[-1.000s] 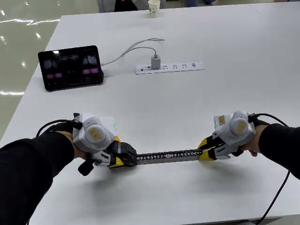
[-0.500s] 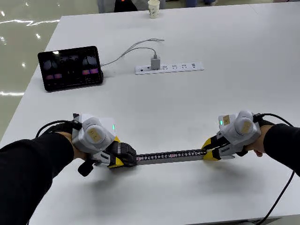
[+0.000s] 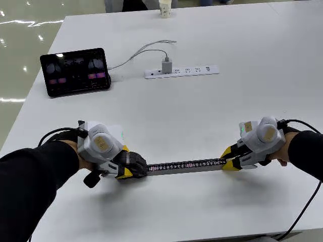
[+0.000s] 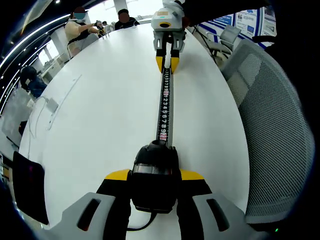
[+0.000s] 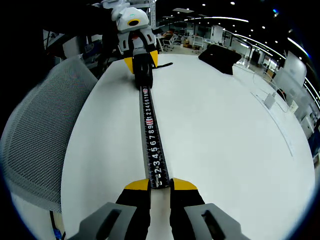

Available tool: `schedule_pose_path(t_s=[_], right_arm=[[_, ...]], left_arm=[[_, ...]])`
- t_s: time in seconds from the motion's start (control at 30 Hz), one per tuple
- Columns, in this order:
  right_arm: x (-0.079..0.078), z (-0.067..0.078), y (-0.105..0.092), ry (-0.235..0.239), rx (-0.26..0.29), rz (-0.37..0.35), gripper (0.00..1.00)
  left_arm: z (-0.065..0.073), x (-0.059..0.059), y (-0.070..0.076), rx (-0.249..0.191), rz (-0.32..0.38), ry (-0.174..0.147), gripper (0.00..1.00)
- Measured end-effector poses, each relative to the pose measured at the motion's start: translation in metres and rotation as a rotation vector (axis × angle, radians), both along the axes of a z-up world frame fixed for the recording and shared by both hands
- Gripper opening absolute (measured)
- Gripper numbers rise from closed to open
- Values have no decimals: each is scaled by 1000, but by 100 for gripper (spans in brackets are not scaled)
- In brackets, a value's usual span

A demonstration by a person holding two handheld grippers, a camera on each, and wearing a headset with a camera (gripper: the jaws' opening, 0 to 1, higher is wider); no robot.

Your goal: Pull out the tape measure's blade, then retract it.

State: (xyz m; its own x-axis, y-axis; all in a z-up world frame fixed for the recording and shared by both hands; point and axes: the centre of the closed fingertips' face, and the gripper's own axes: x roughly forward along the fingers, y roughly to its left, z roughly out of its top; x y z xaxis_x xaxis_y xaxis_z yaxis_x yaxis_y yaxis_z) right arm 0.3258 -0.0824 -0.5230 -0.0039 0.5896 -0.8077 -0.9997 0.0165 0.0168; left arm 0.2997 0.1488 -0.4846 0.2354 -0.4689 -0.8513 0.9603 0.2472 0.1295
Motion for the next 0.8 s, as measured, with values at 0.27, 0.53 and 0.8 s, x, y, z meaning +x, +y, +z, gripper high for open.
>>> schedule_pose_path(t_s=[0.27, 0.53, 0.8], right_arm=[[0, 0, -3, -2, -3, -2, 10], [-3, 3, -5, -2, -2, -7, 10], [-3, 5, -11, 0, -4, -13, 10]], left_arm=[[0, 0, 0, 0, 1, 0, 29], [0, 0, 0, 1, 1, -1, 29], [0, 0, 0, 3, 0, -1, 29]])
